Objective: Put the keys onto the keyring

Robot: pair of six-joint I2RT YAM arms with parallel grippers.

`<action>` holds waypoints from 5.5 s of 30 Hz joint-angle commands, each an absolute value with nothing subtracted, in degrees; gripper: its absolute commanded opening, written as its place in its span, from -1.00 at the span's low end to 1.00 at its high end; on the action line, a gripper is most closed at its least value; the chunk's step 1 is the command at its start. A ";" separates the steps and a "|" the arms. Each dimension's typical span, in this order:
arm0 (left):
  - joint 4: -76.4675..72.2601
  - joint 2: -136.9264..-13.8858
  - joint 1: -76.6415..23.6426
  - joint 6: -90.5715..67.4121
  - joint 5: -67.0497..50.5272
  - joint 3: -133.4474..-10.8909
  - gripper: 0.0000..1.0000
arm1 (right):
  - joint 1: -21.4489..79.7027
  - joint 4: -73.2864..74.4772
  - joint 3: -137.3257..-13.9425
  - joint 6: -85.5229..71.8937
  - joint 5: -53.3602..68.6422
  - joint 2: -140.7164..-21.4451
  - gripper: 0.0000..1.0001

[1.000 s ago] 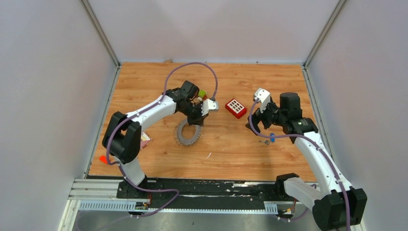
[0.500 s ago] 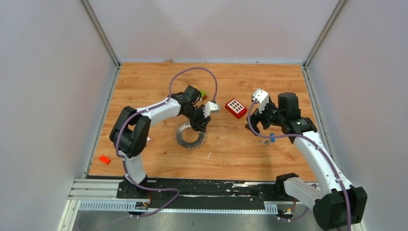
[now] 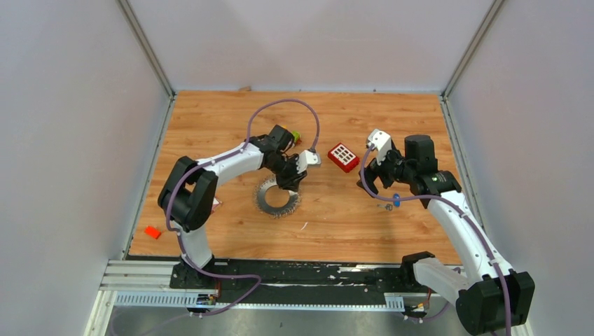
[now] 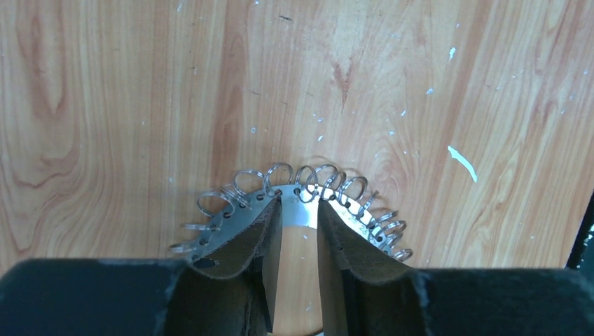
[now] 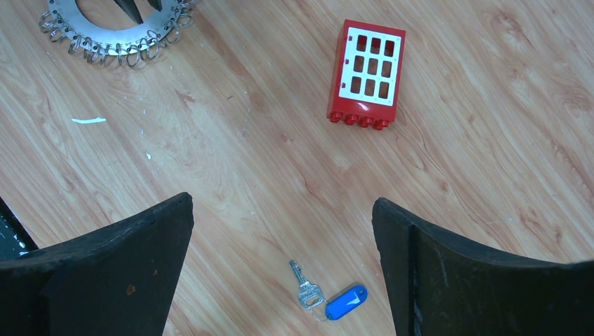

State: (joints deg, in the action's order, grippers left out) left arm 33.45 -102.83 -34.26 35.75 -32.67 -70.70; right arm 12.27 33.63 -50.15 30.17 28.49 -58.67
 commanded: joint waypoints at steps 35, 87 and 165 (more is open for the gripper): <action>40.81 -106.88 -37.53 39.68 -33.38 -77.50 -1.00 | 12.66 33.02 -51.42 31.39 28.19 -58.19 1.00; 33.39 -95.21 -42.27 45.29 -33.32 -66.39 -0.46 | 26.56 35.75 -50.21 43.24 37.12 -54.17 0.36; 10.63 -74.79 -43.15 20.37 -52.08 -58.60 -1.00 | 31.84 23.56 -53.41 32.50 49.84 -65.27 -0.34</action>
